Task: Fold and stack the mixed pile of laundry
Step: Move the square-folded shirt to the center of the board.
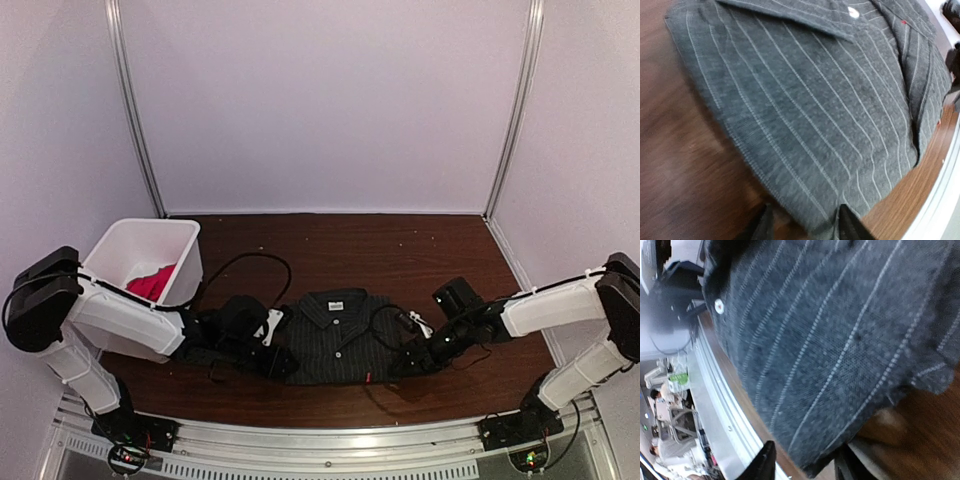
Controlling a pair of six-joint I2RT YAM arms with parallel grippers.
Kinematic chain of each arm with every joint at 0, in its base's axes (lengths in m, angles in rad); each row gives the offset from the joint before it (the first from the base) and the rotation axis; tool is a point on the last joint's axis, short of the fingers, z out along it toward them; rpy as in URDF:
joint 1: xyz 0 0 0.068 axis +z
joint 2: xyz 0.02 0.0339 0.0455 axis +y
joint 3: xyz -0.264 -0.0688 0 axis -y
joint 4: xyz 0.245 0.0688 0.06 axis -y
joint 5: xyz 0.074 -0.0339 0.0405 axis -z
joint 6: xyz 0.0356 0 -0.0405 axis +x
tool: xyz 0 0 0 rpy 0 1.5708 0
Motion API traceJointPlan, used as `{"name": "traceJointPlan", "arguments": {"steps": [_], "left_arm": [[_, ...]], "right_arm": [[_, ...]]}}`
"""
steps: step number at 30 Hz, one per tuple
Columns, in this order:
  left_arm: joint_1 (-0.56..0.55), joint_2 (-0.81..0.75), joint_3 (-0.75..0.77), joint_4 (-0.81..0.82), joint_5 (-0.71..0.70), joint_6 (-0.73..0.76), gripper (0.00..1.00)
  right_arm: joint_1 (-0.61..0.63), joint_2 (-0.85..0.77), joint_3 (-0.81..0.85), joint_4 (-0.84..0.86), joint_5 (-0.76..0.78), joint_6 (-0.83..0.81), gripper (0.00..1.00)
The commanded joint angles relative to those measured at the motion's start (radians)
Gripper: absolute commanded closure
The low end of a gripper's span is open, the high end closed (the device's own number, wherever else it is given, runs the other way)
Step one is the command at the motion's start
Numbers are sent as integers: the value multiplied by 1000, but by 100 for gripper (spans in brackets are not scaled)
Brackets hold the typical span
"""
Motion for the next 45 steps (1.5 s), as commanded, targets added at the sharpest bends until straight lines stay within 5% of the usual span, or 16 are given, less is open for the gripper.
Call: {"name": "traceJointPlan", "arguments": {"steps": [1,7,18,25,34,40,45], "left_arm": [[11,-173,17,-118,-58,102,48],[11,-216,90,-91,6,177,41],[54,68,163,129,74,129,43],[160,176,173,97,17,121,45],[175,55,355,-183,-183,292,39],[175,-34,340,-214,-202,287,37],[175,-64,313,-212,-198,277,37]], "right_arm": [[-9,-205,103,-242,70,-47,46],[-29,-275,144,-76,40,34,42],[-22,90,46,450,-52,216,52],[-87,252,91,334,104,71,54],[16,-45,278,-10,297,-71,54],[29,-20,315,-126,394,-81,66],[32,2,320,-139,456,-86,57]]}}
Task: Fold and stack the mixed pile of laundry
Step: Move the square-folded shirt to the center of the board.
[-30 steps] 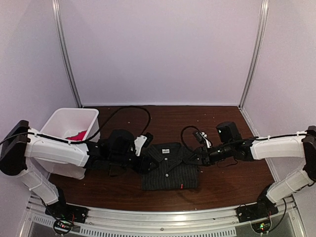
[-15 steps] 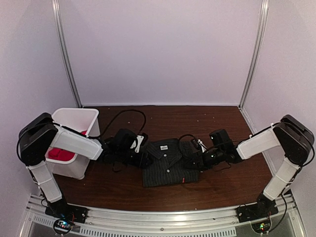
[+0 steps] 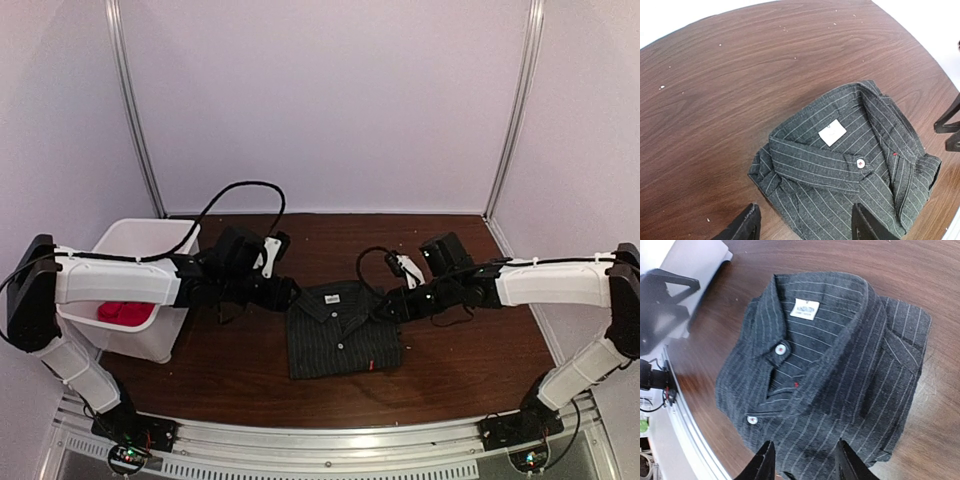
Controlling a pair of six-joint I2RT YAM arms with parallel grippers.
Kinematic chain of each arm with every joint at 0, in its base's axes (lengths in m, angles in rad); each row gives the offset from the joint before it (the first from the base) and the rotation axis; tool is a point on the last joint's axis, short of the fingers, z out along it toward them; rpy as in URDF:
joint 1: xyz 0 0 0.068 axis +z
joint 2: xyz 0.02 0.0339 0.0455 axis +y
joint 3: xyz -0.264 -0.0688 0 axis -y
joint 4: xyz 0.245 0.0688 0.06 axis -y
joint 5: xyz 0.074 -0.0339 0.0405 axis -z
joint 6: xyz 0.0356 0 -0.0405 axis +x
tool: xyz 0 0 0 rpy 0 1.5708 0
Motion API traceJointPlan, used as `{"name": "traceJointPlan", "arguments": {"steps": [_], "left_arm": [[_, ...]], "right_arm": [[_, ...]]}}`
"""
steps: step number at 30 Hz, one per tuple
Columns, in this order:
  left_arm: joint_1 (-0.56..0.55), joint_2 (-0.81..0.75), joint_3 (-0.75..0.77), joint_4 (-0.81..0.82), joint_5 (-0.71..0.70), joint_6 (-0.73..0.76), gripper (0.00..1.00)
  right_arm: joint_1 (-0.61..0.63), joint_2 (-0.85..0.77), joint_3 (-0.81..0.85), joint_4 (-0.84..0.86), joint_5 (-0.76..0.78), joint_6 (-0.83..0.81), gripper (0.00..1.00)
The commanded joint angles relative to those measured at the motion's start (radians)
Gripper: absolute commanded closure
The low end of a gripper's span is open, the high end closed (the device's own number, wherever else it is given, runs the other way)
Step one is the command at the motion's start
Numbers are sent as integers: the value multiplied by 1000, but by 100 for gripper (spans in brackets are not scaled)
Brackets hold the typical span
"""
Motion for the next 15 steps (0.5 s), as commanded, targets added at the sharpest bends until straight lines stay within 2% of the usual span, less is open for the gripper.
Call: {"name": "traceJointPlan", "arguments": {"steps": [1,6,15], "left_arm": [[4,-30,-24,-3,-15,10,37],[4,-10,-36,12,-2,0,37],[4,-35,-47,10,-18,4,37]], "right_arm": [[3,29,-1,-43,80,-18,57],[4,145,48,25,19,-23,57],[5,311,183,131,-99,-2,67]]}}
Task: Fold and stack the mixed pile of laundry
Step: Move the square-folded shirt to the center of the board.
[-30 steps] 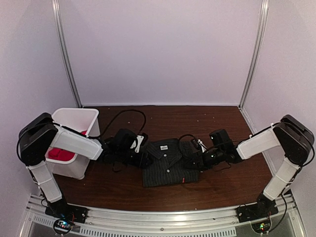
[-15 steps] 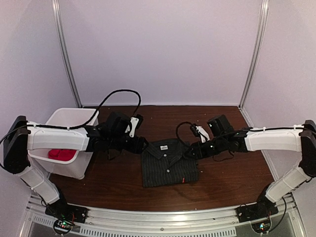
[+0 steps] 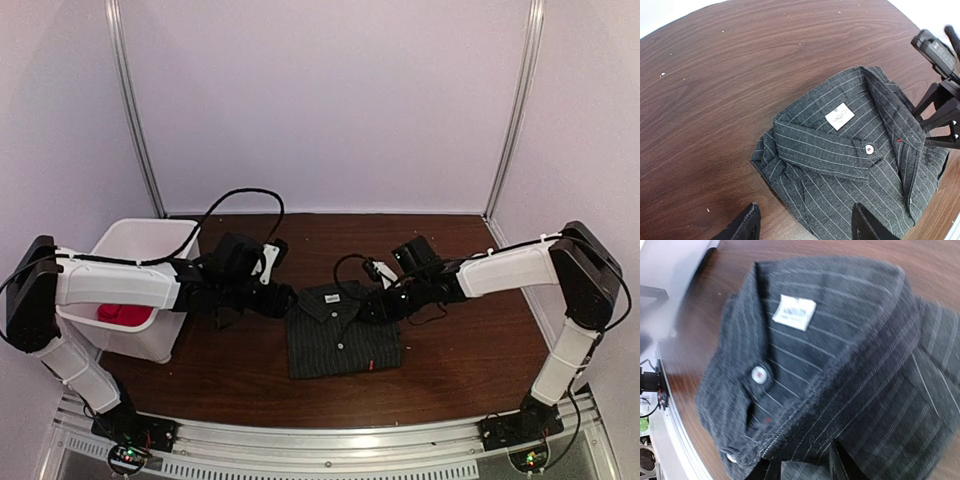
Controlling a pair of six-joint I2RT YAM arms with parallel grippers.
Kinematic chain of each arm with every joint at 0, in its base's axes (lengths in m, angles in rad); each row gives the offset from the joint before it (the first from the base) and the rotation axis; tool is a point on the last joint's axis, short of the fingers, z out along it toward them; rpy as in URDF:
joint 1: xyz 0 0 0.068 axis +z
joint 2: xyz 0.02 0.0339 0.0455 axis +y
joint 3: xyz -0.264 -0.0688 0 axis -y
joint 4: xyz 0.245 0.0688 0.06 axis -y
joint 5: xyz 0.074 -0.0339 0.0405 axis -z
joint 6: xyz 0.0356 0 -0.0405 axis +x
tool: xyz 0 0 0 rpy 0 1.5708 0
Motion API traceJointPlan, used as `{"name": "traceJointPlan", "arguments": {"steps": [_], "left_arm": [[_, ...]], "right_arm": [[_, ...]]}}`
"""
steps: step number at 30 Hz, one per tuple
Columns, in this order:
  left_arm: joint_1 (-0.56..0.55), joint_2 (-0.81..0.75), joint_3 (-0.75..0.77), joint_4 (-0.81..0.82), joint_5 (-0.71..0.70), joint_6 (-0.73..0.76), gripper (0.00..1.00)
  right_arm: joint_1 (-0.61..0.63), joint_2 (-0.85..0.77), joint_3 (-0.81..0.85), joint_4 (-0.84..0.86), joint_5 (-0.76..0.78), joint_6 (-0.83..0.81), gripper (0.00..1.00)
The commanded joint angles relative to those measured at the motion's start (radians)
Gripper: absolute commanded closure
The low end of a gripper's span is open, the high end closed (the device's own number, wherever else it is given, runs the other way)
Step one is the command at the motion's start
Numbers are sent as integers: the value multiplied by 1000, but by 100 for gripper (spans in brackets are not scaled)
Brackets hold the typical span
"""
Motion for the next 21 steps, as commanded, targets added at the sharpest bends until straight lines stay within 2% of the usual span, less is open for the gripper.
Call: {"name": "traceJointPlan", "arguments": {"steps": [1,12,16,21], "left_arm": [[4,-27,-12,22,-16,5,37],[30,-45,-32,4,-12,39,36],[30,-34,-40,13,35,54,37],[30,-38,-66,14,7,41,37]], "right_arm": [[7,42,84,86,-70,13,67],[9,266,188,144,-135,33,69],[8,343,187,161,-132,38,71],[-12,385,165,227,-110,99,71]]}}
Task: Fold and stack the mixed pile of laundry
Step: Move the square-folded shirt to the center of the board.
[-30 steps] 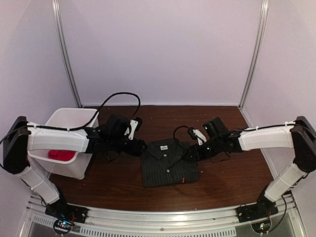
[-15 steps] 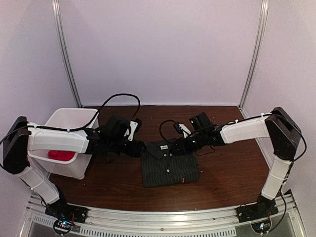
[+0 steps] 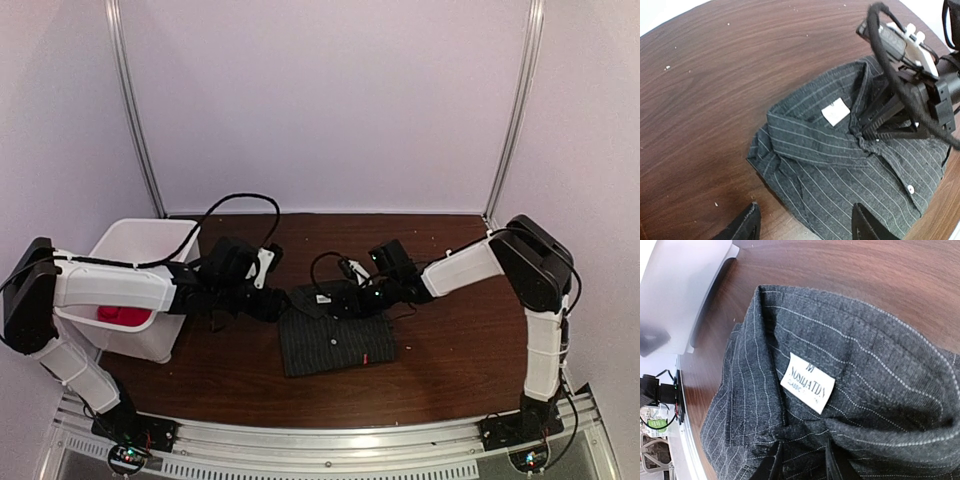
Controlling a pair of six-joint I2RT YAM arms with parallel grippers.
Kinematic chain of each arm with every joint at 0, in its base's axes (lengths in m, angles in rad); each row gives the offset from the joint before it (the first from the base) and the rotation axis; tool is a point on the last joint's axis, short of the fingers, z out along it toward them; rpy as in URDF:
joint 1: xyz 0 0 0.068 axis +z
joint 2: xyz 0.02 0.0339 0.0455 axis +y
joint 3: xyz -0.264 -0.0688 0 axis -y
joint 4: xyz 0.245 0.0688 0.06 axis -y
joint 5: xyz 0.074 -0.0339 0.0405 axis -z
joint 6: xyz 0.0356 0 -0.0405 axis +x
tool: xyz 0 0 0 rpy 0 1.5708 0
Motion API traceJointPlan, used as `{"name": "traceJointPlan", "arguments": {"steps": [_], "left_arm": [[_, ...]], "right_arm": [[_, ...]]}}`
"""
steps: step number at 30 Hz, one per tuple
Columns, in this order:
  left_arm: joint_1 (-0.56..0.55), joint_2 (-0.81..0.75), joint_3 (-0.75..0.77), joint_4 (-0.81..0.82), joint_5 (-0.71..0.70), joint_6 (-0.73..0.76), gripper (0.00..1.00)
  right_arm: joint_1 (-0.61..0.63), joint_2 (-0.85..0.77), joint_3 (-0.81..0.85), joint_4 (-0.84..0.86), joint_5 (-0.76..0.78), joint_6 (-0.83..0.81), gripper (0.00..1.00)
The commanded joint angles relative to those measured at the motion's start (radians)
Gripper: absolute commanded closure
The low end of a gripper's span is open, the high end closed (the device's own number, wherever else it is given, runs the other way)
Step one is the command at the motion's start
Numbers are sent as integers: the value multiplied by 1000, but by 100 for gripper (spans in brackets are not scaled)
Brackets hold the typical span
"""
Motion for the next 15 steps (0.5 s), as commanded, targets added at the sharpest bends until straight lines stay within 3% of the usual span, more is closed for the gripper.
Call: {"name": "traceJointPlan", "arguments": {"steps": [1,10,15], "left_arm": [[5,-26,-33,18,-17,5,36],[5,56,105,-47,-29,41,36],[-55,89,141,-50,-70,8,36]], "right_arm": [[-23,69,-26,14,59,65,71],[-62,191,193,198,2,243,68],[-84,52,231,195,-60,214,61]]}}
